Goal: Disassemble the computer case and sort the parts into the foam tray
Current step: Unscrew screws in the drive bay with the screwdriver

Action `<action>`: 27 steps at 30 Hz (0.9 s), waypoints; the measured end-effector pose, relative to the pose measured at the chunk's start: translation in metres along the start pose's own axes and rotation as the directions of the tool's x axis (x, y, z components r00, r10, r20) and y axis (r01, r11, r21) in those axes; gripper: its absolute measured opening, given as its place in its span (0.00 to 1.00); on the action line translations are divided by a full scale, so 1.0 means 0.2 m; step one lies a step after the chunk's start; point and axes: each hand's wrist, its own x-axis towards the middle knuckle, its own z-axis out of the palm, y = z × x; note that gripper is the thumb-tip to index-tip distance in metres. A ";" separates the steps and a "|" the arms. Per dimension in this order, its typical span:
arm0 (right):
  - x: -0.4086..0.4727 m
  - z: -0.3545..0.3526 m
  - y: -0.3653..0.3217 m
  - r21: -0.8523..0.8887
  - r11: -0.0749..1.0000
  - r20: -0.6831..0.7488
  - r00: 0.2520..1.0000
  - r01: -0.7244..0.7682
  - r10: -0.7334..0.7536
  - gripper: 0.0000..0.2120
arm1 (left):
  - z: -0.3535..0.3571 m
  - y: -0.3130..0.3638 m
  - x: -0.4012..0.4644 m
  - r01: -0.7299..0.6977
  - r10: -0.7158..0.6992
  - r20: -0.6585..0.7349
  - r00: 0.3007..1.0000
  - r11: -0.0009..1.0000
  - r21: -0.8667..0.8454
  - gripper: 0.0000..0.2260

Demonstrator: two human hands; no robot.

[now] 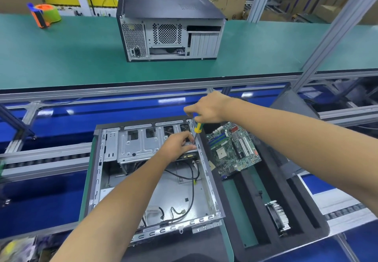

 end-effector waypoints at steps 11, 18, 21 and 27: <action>0.00 -0.01 0.03 -0.003 0.996 0.051 0.995 0.086 -0.085 0.10 | 0.00 0.00 0.00 0.017 -0.017 -0.001 1.000 1.000 -0.012 0.10; -0.02 0.04 0.03 0.236 0.969 0.045 0.995 0.073 -0.086 0.17 | 0.00 0.00 0.00 0.026 -0.026 -0.005 1.000 0.999 -0.030 0.10; 0.01 0.06 -0.01 0.005 0.997 -0.021 0.997 0.075 -0.075 0.15 | 0.00 0.00 0.00 0.034 -0.034 0.000 0.999 0.999 -0.030 0.10; 0.00 0.02 -0.01 0.134 0.990 -0.027 0.999 0.034 -0.030 0.16 | 0.00 0.00 0.00 0.036 -0.036 0.004 0.999 0.999 -0.024 0.10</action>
